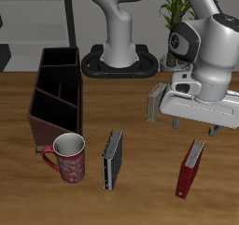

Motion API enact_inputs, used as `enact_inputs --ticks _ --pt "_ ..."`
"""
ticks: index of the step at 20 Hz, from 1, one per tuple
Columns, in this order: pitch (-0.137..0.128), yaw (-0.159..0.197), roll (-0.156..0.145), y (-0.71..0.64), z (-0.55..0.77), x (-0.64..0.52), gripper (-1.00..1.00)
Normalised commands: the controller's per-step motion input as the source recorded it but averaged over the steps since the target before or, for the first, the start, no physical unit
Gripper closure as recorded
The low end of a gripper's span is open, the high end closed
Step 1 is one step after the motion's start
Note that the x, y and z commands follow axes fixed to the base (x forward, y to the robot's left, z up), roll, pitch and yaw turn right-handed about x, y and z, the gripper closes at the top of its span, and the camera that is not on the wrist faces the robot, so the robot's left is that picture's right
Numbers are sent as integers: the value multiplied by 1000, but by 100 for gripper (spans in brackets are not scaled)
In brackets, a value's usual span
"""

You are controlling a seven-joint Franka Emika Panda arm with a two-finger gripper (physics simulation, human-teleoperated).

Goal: Place the red book into the right desk caddy's right compartment

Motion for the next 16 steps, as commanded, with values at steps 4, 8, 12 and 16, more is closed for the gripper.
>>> enact_inputs --ticks 4,8,12,16 --pt "29 -7 -19 -39 -370 78 -100" --pt "49 -14 13 1 -366 65 -100" --pt "18 5 10 132 -348 -21 -100" --pt "28 18 59 107 -305 8 -100"
